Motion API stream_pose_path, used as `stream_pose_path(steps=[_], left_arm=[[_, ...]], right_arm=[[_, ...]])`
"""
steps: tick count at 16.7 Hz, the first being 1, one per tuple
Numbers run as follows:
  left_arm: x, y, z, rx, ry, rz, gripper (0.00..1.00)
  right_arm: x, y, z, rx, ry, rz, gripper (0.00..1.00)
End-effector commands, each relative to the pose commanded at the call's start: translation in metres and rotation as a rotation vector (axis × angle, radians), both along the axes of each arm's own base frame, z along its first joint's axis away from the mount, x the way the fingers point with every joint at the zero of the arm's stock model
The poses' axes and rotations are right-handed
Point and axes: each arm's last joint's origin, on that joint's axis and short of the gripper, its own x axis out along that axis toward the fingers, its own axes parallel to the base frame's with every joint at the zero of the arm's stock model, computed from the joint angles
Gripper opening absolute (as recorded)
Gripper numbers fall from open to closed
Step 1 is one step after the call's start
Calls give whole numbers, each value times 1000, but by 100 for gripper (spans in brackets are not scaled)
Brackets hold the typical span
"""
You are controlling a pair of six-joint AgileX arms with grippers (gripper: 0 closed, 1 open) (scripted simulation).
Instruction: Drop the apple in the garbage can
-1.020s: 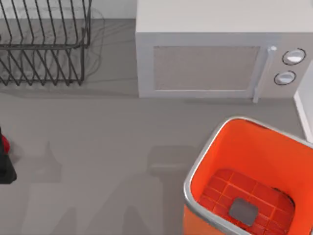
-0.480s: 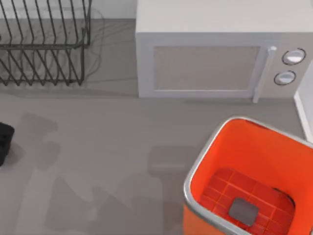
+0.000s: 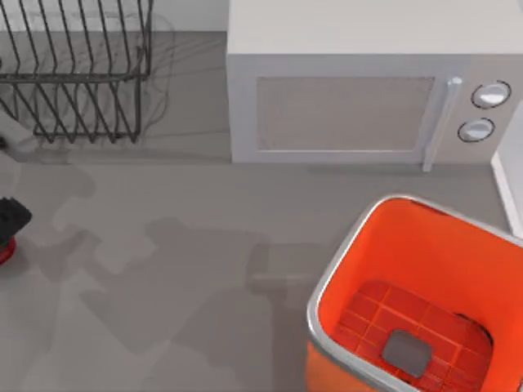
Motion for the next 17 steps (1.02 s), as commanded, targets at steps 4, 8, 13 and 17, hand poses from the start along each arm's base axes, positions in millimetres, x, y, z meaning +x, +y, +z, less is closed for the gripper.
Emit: stream_pose_path(steps=[4,8,13,17], left_arm=[[34,6,-18,3,154,-82,100],[44,8,-25,1,195,-106,100],[44,7,-30,1,196,-106,100],[45,11,-66,2,189,-105,100]], right_arm=[[0,0,0,0,0,0,100],[0,0,0,0,0,0,100],[0,0,0,0,0,0,100],[0,0,0,0,0,0,100]])
